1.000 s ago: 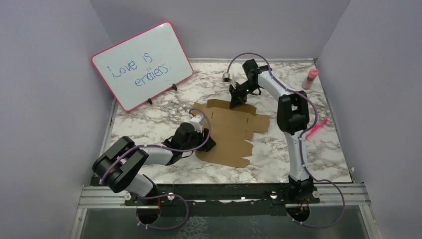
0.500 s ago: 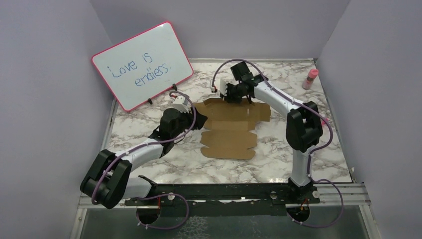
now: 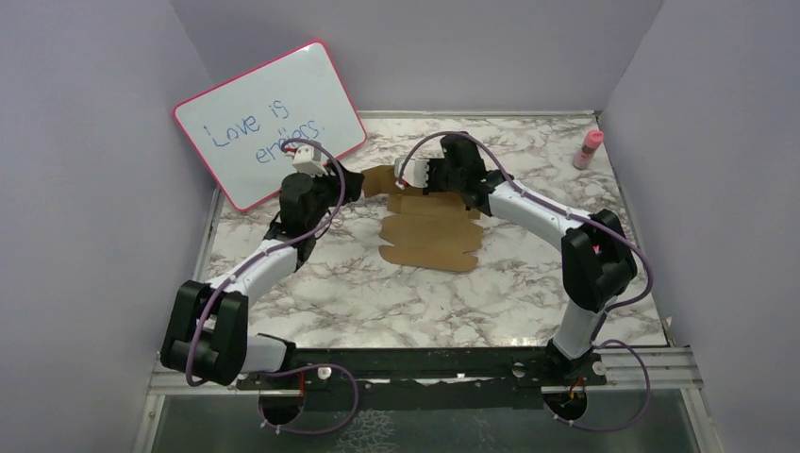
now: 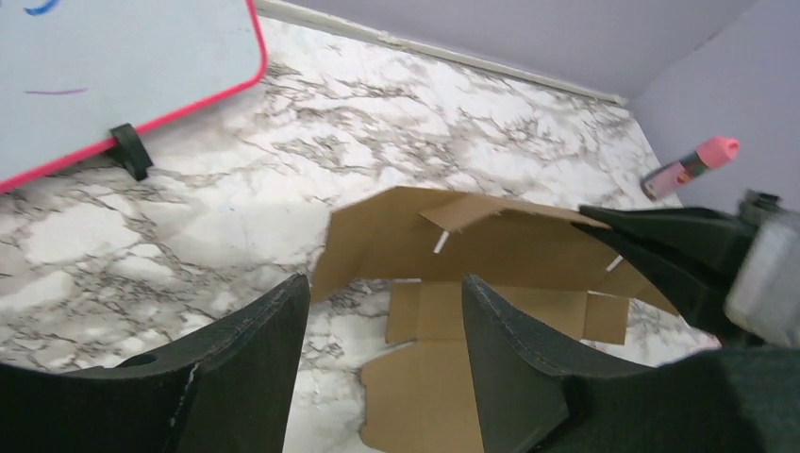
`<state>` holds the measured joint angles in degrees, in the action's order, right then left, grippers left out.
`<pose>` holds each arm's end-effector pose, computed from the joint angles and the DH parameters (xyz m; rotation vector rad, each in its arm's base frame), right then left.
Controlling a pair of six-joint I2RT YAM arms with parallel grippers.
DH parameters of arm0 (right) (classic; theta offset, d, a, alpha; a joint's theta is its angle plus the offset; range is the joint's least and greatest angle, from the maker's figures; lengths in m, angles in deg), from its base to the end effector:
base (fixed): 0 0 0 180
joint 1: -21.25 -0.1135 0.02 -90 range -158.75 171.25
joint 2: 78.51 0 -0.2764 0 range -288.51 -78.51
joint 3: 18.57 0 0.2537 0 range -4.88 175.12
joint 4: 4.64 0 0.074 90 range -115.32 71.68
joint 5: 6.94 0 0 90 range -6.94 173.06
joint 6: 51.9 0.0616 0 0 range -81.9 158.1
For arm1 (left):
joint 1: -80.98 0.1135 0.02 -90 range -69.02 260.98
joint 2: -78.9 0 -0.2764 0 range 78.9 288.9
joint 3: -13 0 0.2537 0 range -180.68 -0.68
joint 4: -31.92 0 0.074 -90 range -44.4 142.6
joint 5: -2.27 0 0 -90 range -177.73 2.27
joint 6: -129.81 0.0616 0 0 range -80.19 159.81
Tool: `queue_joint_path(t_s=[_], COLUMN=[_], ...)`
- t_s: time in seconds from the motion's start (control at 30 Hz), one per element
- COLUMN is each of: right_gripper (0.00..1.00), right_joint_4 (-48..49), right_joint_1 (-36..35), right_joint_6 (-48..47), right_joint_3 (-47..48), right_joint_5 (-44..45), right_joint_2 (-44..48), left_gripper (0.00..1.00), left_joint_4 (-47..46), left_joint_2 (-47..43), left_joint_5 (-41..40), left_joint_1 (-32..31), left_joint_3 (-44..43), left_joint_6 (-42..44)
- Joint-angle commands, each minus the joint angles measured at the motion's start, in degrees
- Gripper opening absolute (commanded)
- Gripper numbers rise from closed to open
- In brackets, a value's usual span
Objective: Fold the paper box
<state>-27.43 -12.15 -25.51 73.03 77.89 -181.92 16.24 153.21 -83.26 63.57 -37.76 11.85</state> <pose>0.3675 0.2490 0.2536 -1.6659 1.4046 -0.2031 0.2962 -0.0979 0.2597 -0.1017 1.7487 -0.6513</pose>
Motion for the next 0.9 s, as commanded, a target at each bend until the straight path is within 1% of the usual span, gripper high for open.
queue_joint_path(t_s=[0.0,0.2,0.27,0.37,0.6,0.77,0.87], right_gripper=[0.01,0.01,0.01,0.01,0.01,0.01,0.01], right_joint_4=[12.53,22.98,26.05,30.87,34.39,35.80,35.91], right_joint_1=[-1.88,-4.70,-5.67,-6.99,-8.84,-9.93,-10.74], right_joint_6=[-5.94,-9.20,-9.42,-9.07,-6.54,-5.52,-5.16], right_joint_3=[-4.72,-13.81,-16.83,-21.06,-27.21,-30.79,-32.06], right_joint_5=[3.41,4.89,7.27,8.24,8.67,9.81,10.78], right_joint_2=[3.79,7.62,8.52,9.66,11.55,11.66,11.33], left_gripper=[0.62,0.62,0.62,0.62,0.60,0.59,0.56], left_joint_4=[0.14,-0.85,-1.27,-2.14,-2.89,-2.91,-2.98], left_joint_2=[4.39,9.84,10.91,12.15,15.32,19.06,21.49], left_joint_5=[0.52,4.95,6.61,7.89,8.85,11.12,13.60], left_joint_1=[3.95,8.01,8.63,8.71,8.98,9.56,9.53], left_joint_3=[-3.15,-4.71,-4.90,-4.20,-3.07,-3.93,-4.62], left_joint_6=[0.64,0.89,0.90,0.93,3.15,4.51,5.12])
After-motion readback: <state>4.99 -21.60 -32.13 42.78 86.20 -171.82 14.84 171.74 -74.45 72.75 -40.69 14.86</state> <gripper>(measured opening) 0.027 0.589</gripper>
